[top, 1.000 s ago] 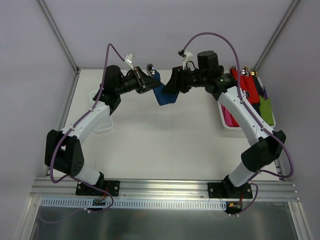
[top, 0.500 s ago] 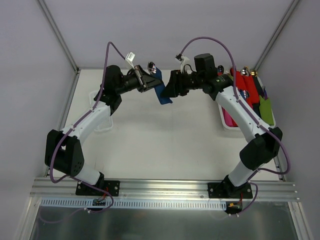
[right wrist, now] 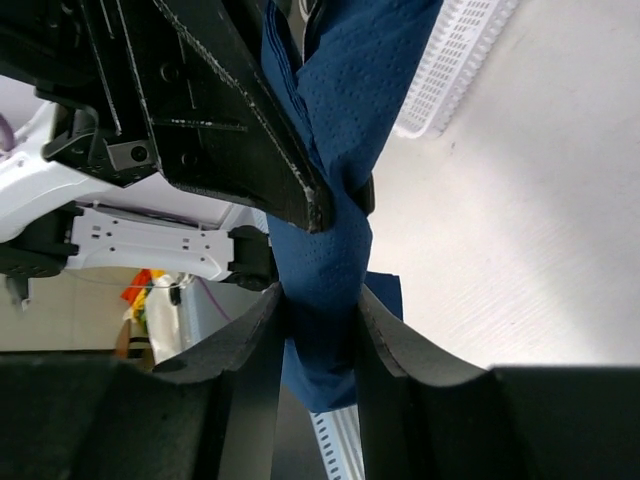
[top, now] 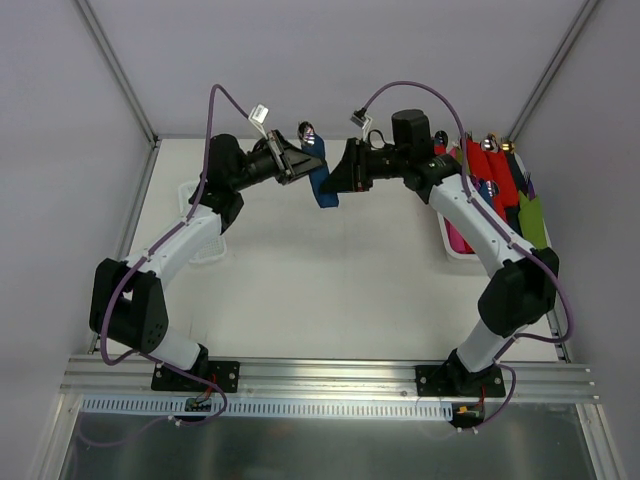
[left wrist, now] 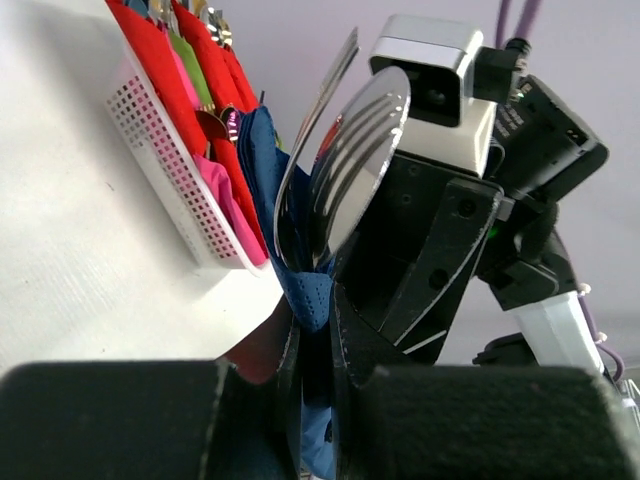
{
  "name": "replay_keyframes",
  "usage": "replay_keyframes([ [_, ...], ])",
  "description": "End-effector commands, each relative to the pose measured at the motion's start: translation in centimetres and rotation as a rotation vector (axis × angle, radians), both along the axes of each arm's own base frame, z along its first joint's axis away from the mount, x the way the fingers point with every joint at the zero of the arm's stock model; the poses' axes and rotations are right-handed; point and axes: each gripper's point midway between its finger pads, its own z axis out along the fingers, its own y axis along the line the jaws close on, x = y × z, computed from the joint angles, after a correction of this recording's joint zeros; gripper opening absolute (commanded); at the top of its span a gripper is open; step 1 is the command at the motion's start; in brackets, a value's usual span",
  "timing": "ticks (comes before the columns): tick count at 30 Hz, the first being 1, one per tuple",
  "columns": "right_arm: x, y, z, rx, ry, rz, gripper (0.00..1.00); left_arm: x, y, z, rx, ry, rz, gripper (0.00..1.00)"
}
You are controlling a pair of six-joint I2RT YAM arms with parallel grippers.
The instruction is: Place the utensils on the paper napkin and roll it up
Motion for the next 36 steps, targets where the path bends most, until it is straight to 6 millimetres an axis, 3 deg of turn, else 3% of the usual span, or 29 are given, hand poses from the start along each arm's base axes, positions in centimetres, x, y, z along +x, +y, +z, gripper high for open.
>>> replay_keyframes([
  [1,-1.8,0.8,3.0,0.122,0.002,0.095,0.34,-1.7,-0.1,3.6,-0.077,-0.122,-0.042,0.0],
  [6,-1.6,0.9,3.3,0.157,0.048,0.096,0.43,-2.3,-0.3,4.5,-0.151,-0.14,-0.081,0.0],
  [11,-1.1,0.6,3.4,0.171,0.064,0.086,0.43,-2.7,-0.3,5.3,-0.205,-0.167,-0.104,0.0],
  [16,-1.0,0.5,4.3,0.218,0.058,0.101,0.3,-2.6,-0.5,5.1,-0.226,-0.147,-0.12,0.0],
  [20,-1.2,0.2,4.5,0.231,0.043,0.109,0.0,-2.4,-0.5,4.7,-0.23,-0.141,-0.118,0.01],
  [22,-1.2,-0.2,4.6,0.229,0.024,0.092,0.0,-2.3,-0.6,4.6,-0.208,-0.15,-0.112,0.1],
  [23,-0.8,-0.7,4.5,0.227,0.014,0.075,0.0,-2.2,-0.6,4.5,-0.191,-0.153,-0.111,0.24],
  [25,-0.6,-1.8,4.6,0.218,-0.012,0.048,0.0,-2.0,-0.6,5.0,-0.139,-0.207,-0.101,0.35],
  [26,0.1,-2.8,4.5,0.209,-0.02,0.02,0.0,-1.8,-0.6,4.1,-0.096,-0.162,-0.098,0.46],
  [27,0.4,-3.5,4.4,0.197,-0.052,0.007,0.0,-1.7,-0.5,4.8,-0.07,-0.181,-0.091,0.52],
  [29,1.0,-5.7,4.5,0.17,-0.069,-0.048,0.0,-1.1,-0.1,3.4,0.012,-0.163,-0.072,0.71],
  [31,1.4,-8.1,4.5,0.143,-0.107,-0.086,0.0,-1.1,0.2,3.4,0.024,-0.175,-0.072,0.93],
  [32,1.5,-9.1,4.6,0.136,-0.115,-0.099,0.0,-0.9,0.5,3.2,0.029,-0.17,-0.07,0.98],
  [34,1.0,-11.0,3.7,0.107,-0.079,-0.115,0.0,-1.0,0.6,3.1,0.043,-0.18,-0.076,0.99],
  [36,1.2,-14.4,3.1,0.052,-0.165,-0.158,0.0,-1.0,0.7,2.8,0.068,-0.166,-0.076,0.99],
])
